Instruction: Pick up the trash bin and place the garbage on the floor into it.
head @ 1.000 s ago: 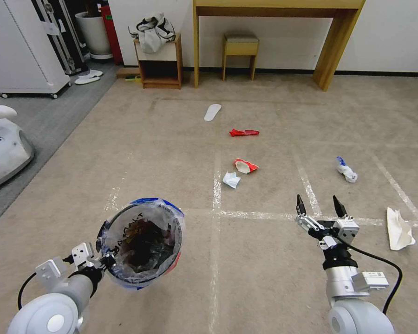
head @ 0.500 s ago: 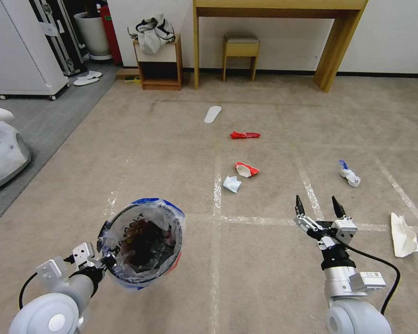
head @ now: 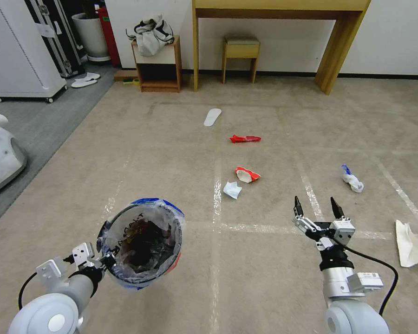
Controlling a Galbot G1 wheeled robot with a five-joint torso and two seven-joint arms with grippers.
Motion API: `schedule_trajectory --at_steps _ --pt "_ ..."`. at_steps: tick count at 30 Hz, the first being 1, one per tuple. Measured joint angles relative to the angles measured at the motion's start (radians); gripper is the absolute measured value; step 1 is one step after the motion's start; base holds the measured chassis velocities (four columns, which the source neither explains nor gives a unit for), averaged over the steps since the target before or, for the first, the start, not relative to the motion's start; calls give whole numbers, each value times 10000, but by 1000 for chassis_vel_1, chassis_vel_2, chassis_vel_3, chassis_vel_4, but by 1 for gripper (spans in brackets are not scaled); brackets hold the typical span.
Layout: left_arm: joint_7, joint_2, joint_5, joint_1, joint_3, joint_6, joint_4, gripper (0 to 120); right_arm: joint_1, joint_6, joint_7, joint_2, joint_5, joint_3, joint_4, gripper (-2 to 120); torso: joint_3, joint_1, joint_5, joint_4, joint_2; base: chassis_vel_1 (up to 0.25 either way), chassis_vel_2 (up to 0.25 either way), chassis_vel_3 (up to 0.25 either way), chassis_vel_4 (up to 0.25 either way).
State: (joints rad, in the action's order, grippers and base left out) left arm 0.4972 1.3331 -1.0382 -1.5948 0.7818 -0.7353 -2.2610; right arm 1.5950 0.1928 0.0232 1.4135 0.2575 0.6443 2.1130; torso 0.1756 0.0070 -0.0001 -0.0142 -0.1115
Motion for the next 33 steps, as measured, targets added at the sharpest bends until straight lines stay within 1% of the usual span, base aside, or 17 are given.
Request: schedule_trajectory --at_steps 33 --pt "-79 35 147 -58 -16 0 10 0 32 24 32 67 -57 -25 0 100 0 -1 0 -1 0 -104 113 108 -116"
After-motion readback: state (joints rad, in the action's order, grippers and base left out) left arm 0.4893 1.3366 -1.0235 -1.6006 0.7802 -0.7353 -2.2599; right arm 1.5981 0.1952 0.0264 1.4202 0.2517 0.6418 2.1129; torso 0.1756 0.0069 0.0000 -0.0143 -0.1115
